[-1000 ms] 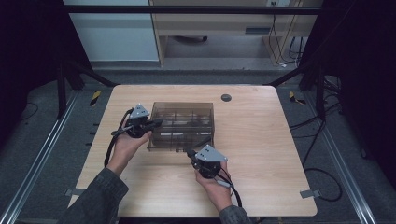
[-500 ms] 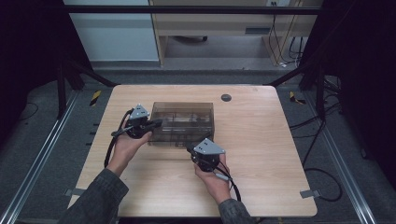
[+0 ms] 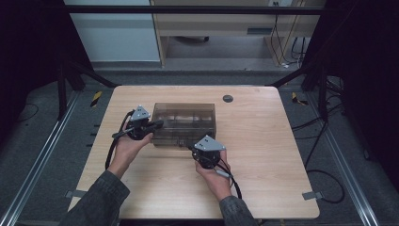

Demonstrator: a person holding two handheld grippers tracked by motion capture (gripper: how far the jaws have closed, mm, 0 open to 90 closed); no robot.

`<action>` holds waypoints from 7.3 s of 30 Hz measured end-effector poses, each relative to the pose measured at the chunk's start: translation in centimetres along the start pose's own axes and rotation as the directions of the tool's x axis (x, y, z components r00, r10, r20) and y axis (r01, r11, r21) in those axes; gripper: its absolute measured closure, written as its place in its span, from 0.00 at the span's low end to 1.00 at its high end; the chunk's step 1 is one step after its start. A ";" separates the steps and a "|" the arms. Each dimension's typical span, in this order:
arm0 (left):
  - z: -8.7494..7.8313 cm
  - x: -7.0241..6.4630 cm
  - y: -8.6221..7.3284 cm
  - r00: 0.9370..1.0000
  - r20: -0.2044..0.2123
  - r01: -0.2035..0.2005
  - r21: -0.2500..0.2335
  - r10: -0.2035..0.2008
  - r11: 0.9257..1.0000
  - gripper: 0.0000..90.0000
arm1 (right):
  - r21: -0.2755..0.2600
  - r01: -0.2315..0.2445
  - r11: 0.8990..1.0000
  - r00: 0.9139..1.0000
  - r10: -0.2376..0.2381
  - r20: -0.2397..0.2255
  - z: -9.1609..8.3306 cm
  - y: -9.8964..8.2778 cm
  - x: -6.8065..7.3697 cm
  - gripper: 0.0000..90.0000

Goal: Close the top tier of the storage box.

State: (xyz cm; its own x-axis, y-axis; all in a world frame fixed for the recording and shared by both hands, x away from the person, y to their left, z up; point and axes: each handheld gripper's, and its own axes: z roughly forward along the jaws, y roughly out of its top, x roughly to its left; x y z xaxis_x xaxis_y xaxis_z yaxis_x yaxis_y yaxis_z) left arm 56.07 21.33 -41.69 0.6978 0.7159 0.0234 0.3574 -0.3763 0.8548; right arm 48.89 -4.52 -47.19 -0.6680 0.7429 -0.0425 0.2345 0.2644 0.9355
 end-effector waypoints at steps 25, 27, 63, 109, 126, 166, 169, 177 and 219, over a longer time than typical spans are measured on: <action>-0.1 -0.1 0.1 1.000 0.001 0.002 0.010 -0.002 1.000 0.99 | 0.022 0.004 1.000 1.000 -0.005 0.021 1.5 0.4 -1.3 1.00; -0.1 -0.1 0.1 1.000 0.001 0.002 0.010 -0.002 1.000 0.99 | 0.024 0.006 1.000 1.000 -0.006 0.022 1.6 0.5 -1.4 1.00; -0.1 -0.1 0.1 1.000 0.000 0.001 0.014 -0.001 1.000 1.00 | 0.029 0.003 1.000 0.999 -0.003 0.034 2.5 0.8 -2.1 1.00; -3.8 -2.3 -0.3 1.000 -0.008 -0.025 -0.071 0.025 0.997 1.00 | -0.024 -0.007 1.000 0.999 0.007 0.037 -2.4 1.5 -2.8 1.00; -7.7 -2.7 -2.1 1.000 -0.014 -0.009 -0.120 0.007 0.993 1.00 | -0.017 -0.008 1.000 1.000 0.009 0.026 -4.6 1.4 -3.9 1.00; -11.4 0.3 -6.7 0.992 -0.102 0.062 -0.149 -0.078 0.987 1.00 | -0.049 -0.065 0.997 0.988 0.071 0.135 -12.3 -0.8 -9.1 1.00; -11.5 0.4 -7.1 0.991 -0.106 0.063 -0.145 -0.078 0.987 1.00 | -0.053 -0.070 0.996 0.987 0.077 0.143 -12.7 -0.9 -9.4 1.00; -11.7 0.9 -8.4 0.989 -0.126 0.067 -0.126 -0.083 0.990 1.00 | -0.043 -0.096 0.994 0.979 0.102 0.175 -13.9 -1.8 -10.6 1.00; -7.4 0.4 -12.3 0.983 -0.185 0.034 0.086 -0.017 0.996 0.19 | 0.071 -0.235 0.969 0.939 0.207 0.274 -14.2 -7.7 -13.7 0.40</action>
State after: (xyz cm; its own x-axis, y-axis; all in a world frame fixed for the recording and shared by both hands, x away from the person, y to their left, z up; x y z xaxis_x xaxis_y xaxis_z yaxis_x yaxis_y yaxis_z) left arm 47.39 30.56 -48.38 0.5647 0.8187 0.1041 0.4324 -0.4010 0.8076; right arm 46.20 -25.49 -48.78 -0.3850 0.9211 0.0579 0.4346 0.1257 0.8918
